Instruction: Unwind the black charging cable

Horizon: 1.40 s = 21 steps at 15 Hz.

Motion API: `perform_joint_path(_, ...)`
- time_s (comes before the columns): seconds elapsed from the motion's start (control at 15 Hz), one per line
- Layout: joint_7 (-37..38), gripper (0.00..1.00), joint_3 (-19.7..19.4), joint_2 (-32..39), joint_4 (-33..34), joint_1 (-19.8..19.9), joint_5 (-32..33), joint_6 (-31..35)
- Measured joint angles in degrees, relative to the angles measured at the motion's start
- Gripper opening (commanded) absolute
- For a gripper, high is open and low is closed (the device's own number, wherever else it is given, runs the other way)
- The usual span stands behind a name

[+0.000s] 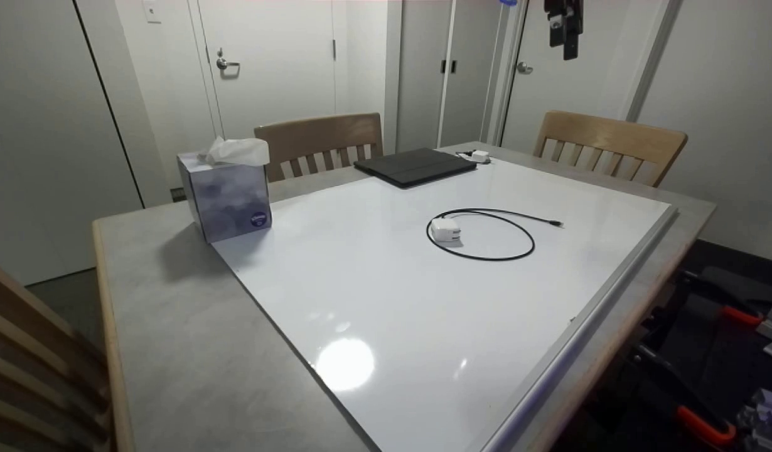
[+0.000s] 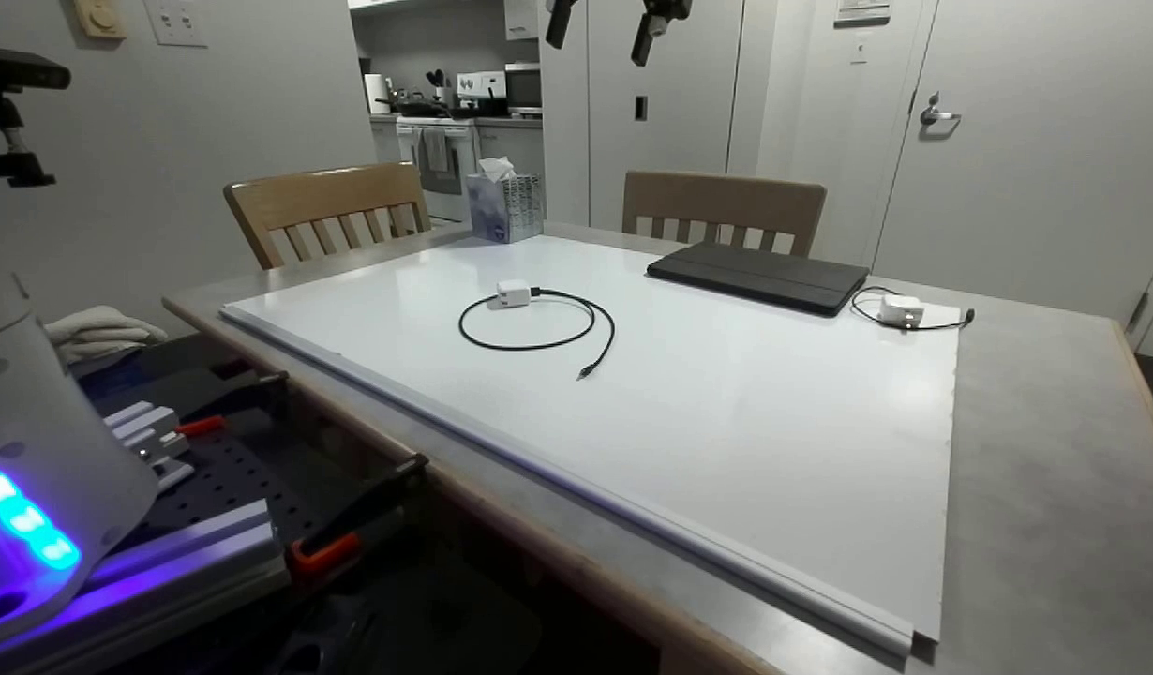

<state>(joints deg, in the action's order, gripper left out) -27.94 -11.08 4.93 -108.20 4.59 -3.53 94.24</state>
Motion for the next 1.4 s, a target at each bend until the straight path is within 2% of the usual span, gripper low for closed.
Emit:
perform_joint_path(0.8,-8.4,1.00,3.0,12.9,6.6,3.1,0.3,-1.5)
perform_joint_path(1.2,-9.0,1.00,3.4,13.6,7.8,4.1,0.4,-2.7)
perform_joint_path(1.4,-6.0,1.00,5.0,13.0,6.8,3.1,5.6,-0.3)
